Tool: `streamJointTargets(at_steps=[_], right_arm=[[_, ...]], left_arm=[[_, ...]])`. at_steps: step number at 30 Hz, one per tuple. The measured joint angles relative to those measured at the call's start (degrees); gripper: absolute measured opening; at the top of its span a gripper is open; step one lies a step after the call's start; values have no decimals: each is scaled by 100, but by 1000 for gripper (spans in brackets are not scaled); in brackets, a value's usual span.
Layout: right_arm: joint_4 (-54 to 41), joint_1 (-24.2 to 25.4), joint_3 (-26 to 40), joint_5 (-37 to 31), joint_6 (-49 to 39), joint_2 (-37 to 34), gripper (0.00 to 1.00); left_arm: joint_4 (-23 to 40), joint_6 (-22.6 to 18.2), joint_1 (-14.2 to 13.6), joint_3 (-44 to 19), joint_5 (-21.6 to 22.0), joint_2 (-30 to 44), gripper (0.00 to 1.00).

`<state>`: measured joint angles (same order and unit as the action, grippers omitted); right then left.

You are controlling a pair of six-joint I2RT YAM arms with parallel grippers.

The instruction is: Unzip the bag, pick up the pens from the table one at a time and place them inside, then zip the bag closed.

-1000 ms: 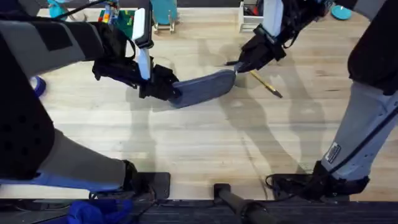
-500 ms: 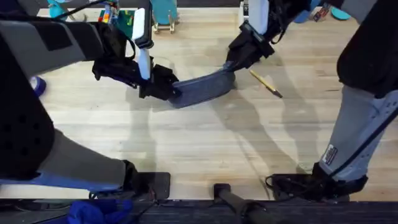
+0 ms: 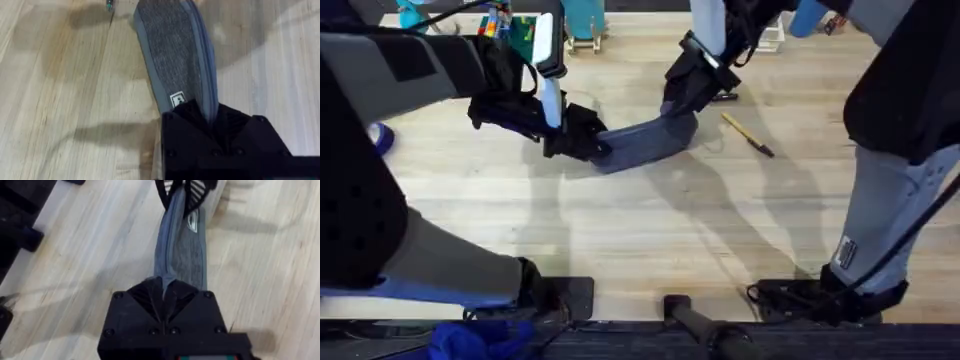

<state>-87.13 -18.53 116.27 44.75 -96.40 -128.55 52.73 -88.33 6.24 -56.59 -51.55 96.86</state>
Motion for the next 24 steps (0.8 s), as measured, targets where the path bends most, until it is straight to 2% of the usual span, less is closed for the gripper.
streamJointTargets(at_steps=[24], right_arm=[[1038, -755, 4, 67, 712, 2, 30]], left_arm=[[42, 2, 105, -14, 74, 0, 42]])
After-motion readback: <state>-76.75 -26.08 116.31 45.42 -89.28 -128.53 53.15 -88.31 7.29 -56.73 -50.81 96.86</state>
